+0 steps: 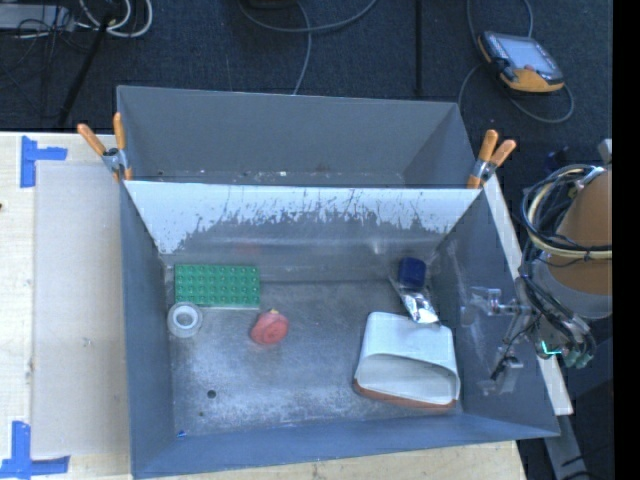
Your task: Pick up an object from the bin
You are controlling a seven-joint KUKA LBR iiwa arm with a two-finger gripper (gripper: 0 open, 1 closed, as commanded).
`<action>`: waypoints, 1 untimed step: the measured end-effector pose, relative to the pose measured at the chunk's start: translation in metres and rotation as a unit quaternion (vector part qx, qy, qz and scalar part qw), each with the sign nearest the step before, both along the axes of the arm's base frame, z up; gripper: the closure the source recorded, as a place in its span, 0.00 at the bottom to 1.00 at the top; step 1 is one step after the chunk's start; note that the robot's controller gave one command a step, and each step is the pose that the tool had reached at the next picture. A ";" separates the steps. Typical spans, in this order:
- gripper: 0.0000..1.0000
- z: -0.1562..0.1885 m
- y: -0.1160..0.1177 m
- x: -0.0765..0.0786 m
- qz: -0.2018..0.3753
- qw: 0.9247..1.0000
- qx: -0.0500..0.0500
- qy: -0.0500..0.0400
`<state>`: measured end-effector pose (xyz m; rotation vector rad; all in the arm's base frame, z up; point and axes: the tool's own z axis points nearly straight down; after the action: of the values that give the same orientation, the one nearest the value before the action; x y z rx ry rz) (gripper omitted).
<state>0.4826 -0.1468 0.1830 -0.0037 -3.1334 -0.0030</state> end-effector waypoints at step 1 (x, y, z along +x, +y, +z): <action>0.00 -0.112 0.063 0.017 -0.082 0.997 -0.003 -0.013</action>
Offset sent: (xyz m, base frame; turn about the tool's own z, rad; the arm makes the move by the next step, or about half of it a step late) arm 0.0118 0.0648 -0.1130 0.1616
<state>0.4992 -0.0834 0.0714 -0.2638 -3.1481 0.0063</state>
